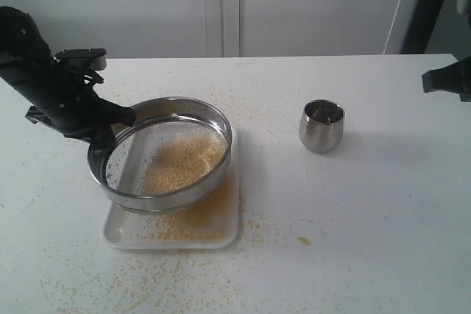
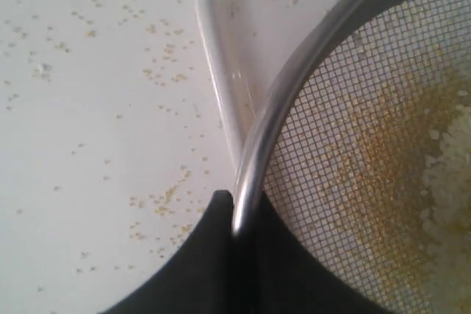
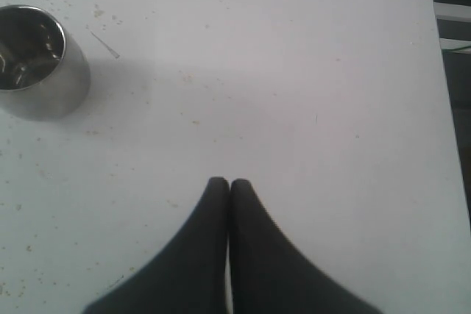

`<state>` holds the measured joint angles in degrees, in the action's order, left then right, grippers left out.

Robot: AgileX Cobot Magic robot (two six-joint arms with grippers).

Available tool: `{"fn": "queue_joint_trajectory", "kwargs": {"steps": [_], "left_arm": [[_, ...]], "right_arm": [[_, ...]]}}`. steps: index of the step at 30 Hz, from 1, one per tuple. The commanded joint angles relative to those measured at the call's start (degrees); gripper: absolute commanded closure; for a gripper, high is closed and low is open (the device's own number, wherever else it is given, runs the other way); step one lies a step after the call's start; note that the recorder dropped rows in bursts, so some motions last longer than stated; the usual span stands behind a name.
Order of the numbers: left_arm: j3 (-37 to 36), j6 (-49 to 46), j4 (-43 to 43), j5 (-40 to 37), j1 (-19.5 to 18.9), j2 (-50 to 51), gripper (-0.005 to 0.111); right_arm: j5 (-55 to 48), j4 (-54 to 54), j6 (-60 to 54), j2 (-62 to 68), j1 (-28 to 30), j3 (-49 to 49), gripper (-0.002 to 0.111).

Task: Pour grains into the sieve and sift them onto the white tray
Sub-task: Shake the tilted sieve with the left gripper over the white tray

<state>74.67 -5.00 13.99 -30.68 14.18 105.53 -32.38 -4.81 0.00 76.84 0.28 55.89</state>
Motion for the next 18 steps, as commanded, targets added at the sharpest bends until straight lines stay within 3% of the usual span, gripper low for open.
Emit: {"fn": "queue_joint_trajectory", "kwargs": {"steps": [1, 2, 3, 4, 6, 7, 8, 10, 11, 13, 16, 17, 18], "left_arm": [[0.13, -10.48, 1.9, -2.6, 0.42, -0.94, 0.107], [0.13, -6.83, 2.03, -1.95, 0.05, -0.94, 0.107], [0.13, 7.13, 2.39, -0.04, -0.97, -0.94, 0.107], [0.13, 10.35, 2.39, 0.72, -0.96, -0.94, 0.107], [0.13, -0.75, 2.3, 0.99, 0.31, -0.94, 0.107], [0.13, -15.25, 2.3, -1.79, 1.17, -0.94, 0.107], [0.13, -18.14, 2.3, -3.15, 1.22, -0.94, 0.107], [0.13, -5.15, 2.3, -1.19, 0.49, -0.94, 0.107], [0.13, 6.07, 2.3, 1.13, -0.17, -0.94, 0.107], [0.13, 3.7, 2.3, 1.75, 0.06, -0.94, 0.107], [0.13, -14.41, 1.83, -1.68, 0.14, -0.94, 0.107], [0.13, -12.46, 1.97, -1.82, -0.27, -0.94, 0.107], [0.13, -1.3, 2.35, -0.96, -0.85, -0.94, 0.107]], "right_arm": [[0.67, 0.15, 0.0, -0.36, 0.15, -0.07, 0.108], [0.67, 0.15, 0.0, -0.36, 0.15, -0.07, 0.108], [0.67, 0.15, 0.0, -0.36, 0.15, -0.07, 0.108], [0.67, 0.15, 0.0, -0.36, 0.15, -0.07, 0.108], [0.83, 0.15, 0.0, -0.36, 0.15, -0.07, 0.108], [0.83, 0.15, 0.0, -0.36, 0.15, -0.07, 0.108], [0.83, 0.15, 0.0, -0.36, 0.15, -0.07, 0.108], [0.83, 0.15, 0.0, -0.36, 0.15, -0.07, 0.108], [0.83, 0.15, 0.0, -0.36, 0.15, -0.07, 0.108], [0.83, 0.15, 0.0, -0.36, 0.15, -0.07, 0.108], [0.73, 0.15, 0.0, -0.36, 0.15, -0.07, 0.108], [0.73, 0.15, 0.0, -0.36, 0.15, -0.07, 0.108], [0.73, 0.15, 0.0, -0.36, 0.15, -0.07, 0.108]]}}
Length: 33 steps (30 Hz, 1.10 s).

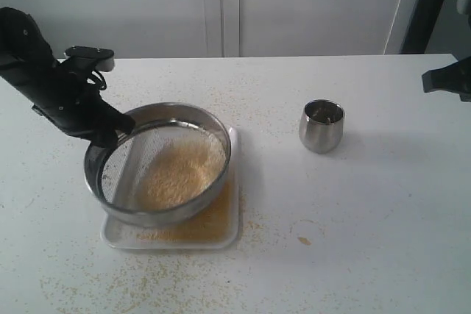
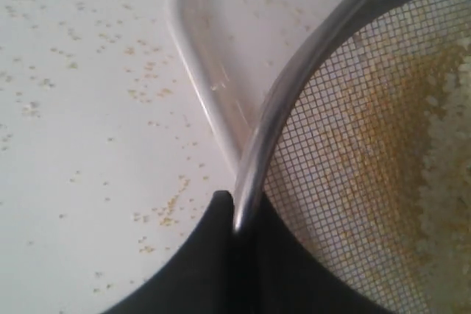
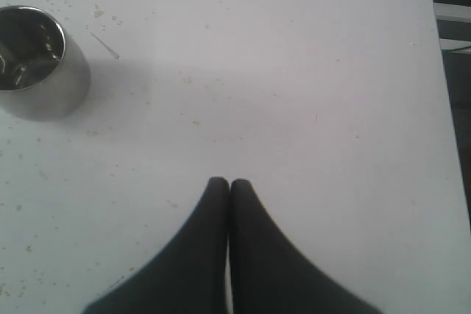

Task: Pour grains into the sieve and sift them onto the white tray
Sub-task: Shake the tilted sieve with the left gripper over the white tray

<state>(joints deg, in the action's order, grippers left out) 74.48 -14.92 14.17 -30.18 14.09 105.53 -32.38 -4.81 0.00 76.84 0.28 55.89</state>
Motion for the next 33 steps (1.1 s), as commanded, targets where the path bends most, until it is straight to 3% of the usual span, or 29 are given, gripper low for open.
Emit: {"fn": "queue_joint_trajectory", "kwargs": {"steps": [1, 3, 9, 15, 21, 23, 26, 27, 29, 31, 33], "left_arm": [[0.31, 14.14, 2.35, -1.07, -0.98, -0.94, 0.107], [0.31, 18.0, 2.49, -0.31, -0.86, -0.94, 0.107], [0.31, 0.58, 2.36, -3.34, 0.0, -0.94, 0.107], [0.31, 19.58, 1.66, 0.67, -0.91, -0.94, 0.107], [0.31, -0.5, 1.8, -2.02, 0.57, -0.94, 0.107], [0.31, 3.72, 1.67, -1.61, -0.18, -0.94, 0.107], [0.31, 18.8, 1.77, 0.08, -1.14, -0.94, 0.107], [0.31, 18.99, 1.77, 0.18, -1.14, -0.94, 0.107], [0.31, 11.51, 1.95, -0.04, -0.33, -0.94, 0.107], [0.31, -1.96, 2.06, -2.49, 0.54, -0.94, 0.107], [0.31, -3.05, 2.06, -3.42, 0.53, -0.94, 0.107]], "right_arm": [[0.73, 0.15, 0.0, -0.36, 0.15, -0.07, 0.108], [0.83, 0.15, 0.0, -0.36, 0.15, -0.07, 0.108], [0.83, 0.15, 0.0, -0.36, 0.15, -0.07, 0.108], [0.83, 0.15, 0.0, -0.36, 0.15, -0.07, 0.108], [0.73, 0.15, 0.0, -0.36, 0.15, -0.07, 0.108], [0.73, 0.15, 0.0, -0.36, 0.15, -0.07, 0.108], [0.73, 0.15, 0.0, -0.36, 0.15, -0.07, 0.108], [0.73, 0.15, 0.0, -0.36, 0.15, -0.07, 0.108], [0.73, 0.15, 0.0, -0.36, 0.15, -0.07, 0.108], [0.73, 0.15, 0.0, -0.36, 0.15, -0.07, 0.108], [0.73, 0.15, 0.0, -0.36, 0.15, -0.07, 0.108]]}}
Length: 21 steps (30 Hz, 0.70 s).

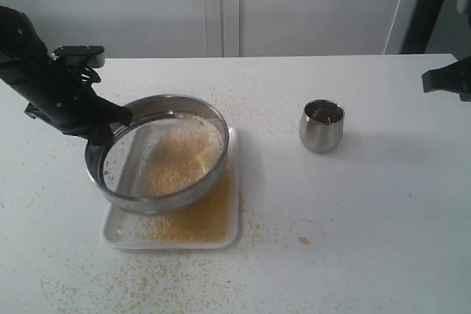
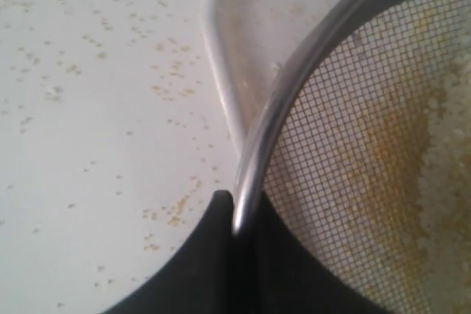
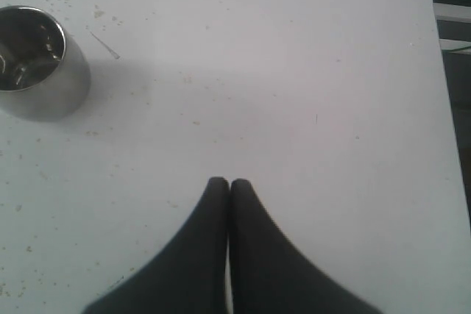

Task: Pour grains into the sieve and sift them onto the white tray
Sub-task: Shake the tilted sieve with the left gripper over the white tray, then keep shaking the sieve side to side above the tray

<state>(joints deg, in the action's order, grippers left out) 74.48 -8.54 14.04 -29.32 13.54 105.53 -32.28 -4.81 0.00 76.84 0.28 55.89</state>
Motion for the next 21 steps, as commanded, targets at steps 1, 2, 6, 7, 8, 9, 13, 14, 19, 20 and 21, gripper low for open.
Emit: {"fn": "queue_joint_trajectory", "kwargs": {"steps": [1, 2, 6, 7, 8, 9, 13, 14, 19, 20, 21], "left_arm": [[0.31, -4.94, 1.84, -3.4, 0.68, -0.94, 0.107], [0.31, -0.1, 1.74, -2.19, 0.29, -0.86, 0.107], [0.31, 10.57, 2.0, 1.39, -0.23, -0.86, 0.107], [0.31, 6.39, 2.27, 1.39, 0.03, -0.86, 0.107], [0.31, 0.71, 2.27, 0.7, 0.58, -0.86, 0.107], [0.31, -4.13, 2.39, -0.15, 0.87, -0.86, 0.107], [0.31, -8.34, 2.09, -2.17, 0.39, -0.86, 0.107], [0.31, -2.42, 2.1, -1.4, -0.05, -0.86, 0.107], [0.31, 9.9, 2.19, 1.58, -0.37, -0.86, 0.107], [0.31, 3.73, 2.31, 1.25, -0.08, -0.86, 0.107], [0.31, -1.9, 2.45, -0.03, 0.34, -0.86, 0.107]], "right_arm": [[0.73, 0.15, 0.0, -0.36, 0.15, -0.07, 0.108], [0.73, 0.15, 0.0, -0.36, 0.15, -0.07, 0.108], [0.73, 0.15, 0.0, -0.36, 0.15, -0.07, 0.108], [0.73, 0.15, 0.0, -0.36, 0.15, -0.07, 0.108], [0.73, 0.15, 0.0, -0.36, 0.15, -0.07, 0.108], [0.73, 0.15, 0.0, -0.36, 0.15, -0.07, 0.108], [0.73, 0.15, 0.0, -0.36, 0.15, -0.07, 0.108], [0.73, 0.15, 0.0, -0.36, 0.15, -0.07, 0.108], [0.73, 0.15, 0.0, -0.36, 0.15, -0.07, 0.108], [0.73, 0.15, 0.0, -0.36, 0.15, -0.07, 0.108], [0.73, 0.15, 0.0, -0.36, 0.15, -0.07, 0.108]]}}
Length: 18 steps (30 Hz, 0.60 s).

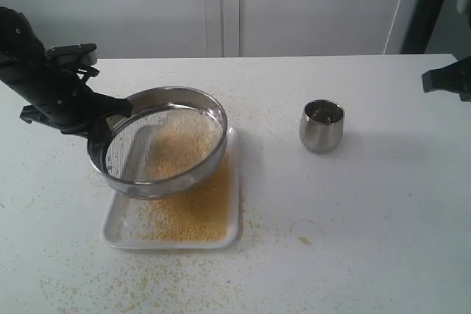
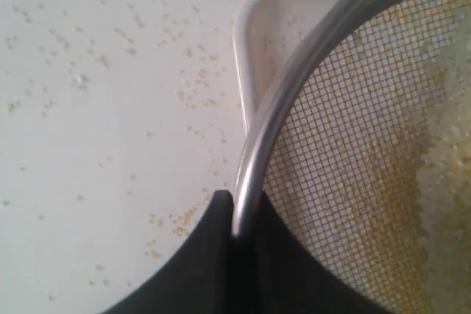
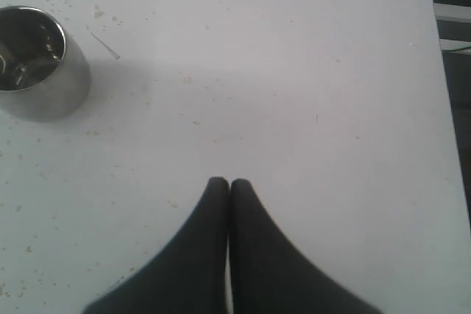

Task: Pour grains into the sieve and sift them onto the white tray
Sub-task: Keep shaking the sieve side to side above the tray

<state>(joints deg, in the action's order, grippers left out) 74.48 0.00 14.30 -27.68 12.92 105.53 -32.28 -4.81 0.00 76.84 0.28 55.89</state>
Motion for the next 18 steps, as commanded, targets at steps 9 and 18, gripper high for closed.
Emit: {"fn": "queue_joint_trajectory", "kwargs": {"steps": [9, 18], "left_arm": [[0.31, -0.51, 1.9, 0.3, 0.89, -0.86, 0.107], [0.31, -24.46, 1.87, -4.25, 1.52, -0.1, 0.107]], "right_arm": [[0.73, 0.15, 0.0, -0.36, 0.15, -0.07, 0.108], [0.73, 0.15, 0.0, -0.36, 0.15, -0.07, 0.108]]}}
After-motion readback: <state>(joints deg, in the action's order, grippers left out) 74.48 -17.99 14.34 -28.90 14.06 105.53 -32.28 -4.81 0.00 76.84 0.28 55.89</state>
